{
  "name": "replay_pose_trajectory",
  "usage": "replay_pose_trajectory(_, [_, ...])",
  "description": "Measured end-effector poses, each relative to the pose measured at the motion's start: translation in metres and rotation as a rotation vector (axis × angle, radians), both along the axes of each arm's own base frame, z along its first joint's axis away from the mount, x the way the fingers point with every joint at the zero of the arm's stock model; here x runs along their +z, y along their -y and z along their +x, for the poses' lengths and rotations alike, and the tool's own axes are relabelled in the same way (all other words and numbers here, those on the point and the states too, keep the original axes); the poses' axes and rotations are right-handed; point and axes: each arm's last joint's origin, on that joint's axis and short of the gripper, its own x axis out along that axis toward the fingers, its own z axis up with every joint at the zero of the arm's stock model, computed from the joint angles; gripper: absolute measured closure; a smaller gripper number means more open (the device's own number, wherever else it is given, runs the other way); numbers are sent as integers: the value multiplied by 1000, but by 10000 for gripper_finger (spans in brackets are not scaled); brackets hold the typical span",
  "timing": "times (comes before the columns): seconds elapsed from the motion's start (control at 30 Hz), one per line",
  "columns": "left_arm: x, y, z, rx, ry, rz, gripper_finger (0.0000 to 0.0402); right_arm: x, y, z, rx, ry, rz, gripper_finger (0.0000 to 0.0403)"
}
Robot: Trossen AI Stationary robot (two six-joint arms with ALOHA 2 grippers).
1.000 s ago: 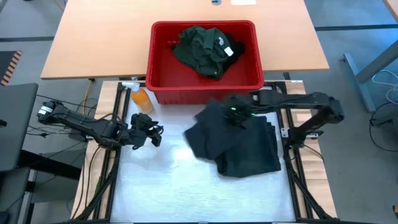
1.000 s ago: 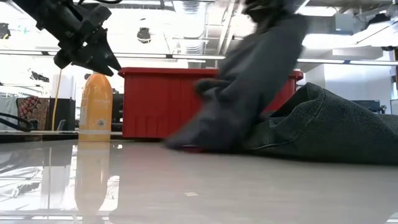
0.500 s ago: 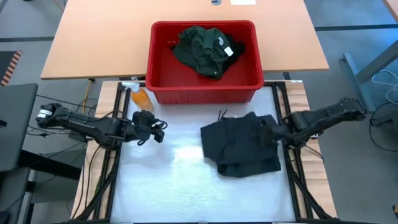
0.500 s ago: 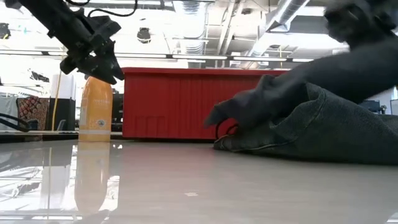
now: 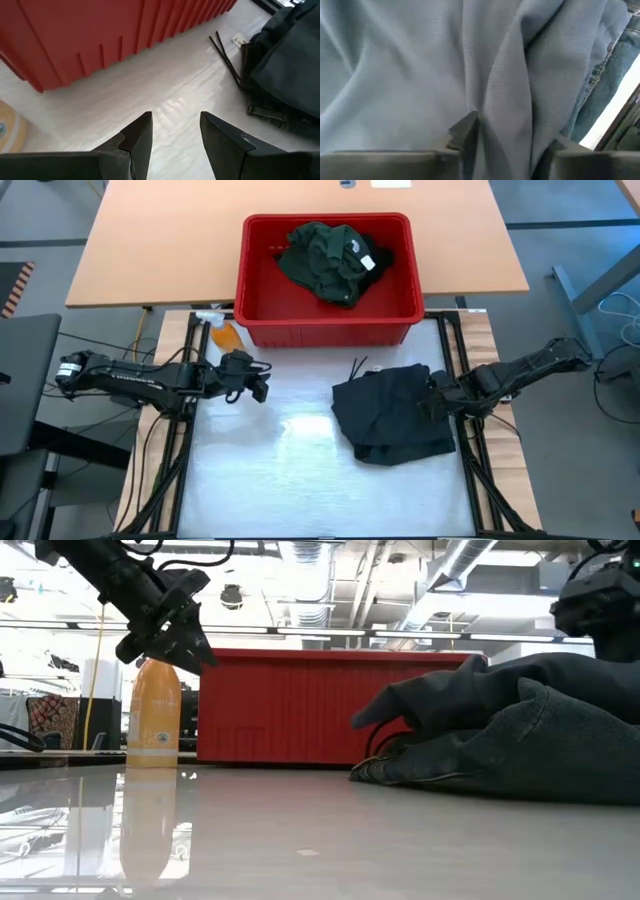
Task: Fold laundry
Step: Stack the black shorts on top of the black pants on the table, then remove the green shirt from the red bin
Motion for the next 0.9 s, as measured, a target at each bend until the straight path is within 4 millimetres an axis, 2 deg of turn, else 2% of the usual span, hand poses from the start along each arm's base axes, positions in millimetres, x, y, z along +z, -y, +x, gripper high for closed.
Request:
replay_pose_trajectory(0.1, [0, -1, 0, 4, -2, -1, 248, 14, 3, -4, 10, -33, 6, 207])
replay_pose_trajectory(0.2, [0, -1, 0, 3, -2, -1, 248, 30, 6, -11, 6, -74, -5, 194])
replay_pose_trajectory(0.37, [0, -1, 0, 3, -3, 0, 248, 60, 12, -24, 8, -112, -22, 197])
replay_pose_trajectory(0.5, [0, -1, 0, 3, 4, -2, 248, 87, 19, -25, 3, 4, -132, 205])
replay_pose_trajectory(0.6, [4, 0, 3, -10, 50, -11, 248, 110, 25, -18, -23, 179, -297, 209])
replay_pose_trajectory(0.73, [10, 1, 10, -59, 131, -12, 248, 139, 36, 3, -95, 436, -543, 210])
replay_pose_trajectory(0.9, [10, 6, 24, -143, 185, -2, 248, 163, 65, 42, -40, 552, -787, 210])
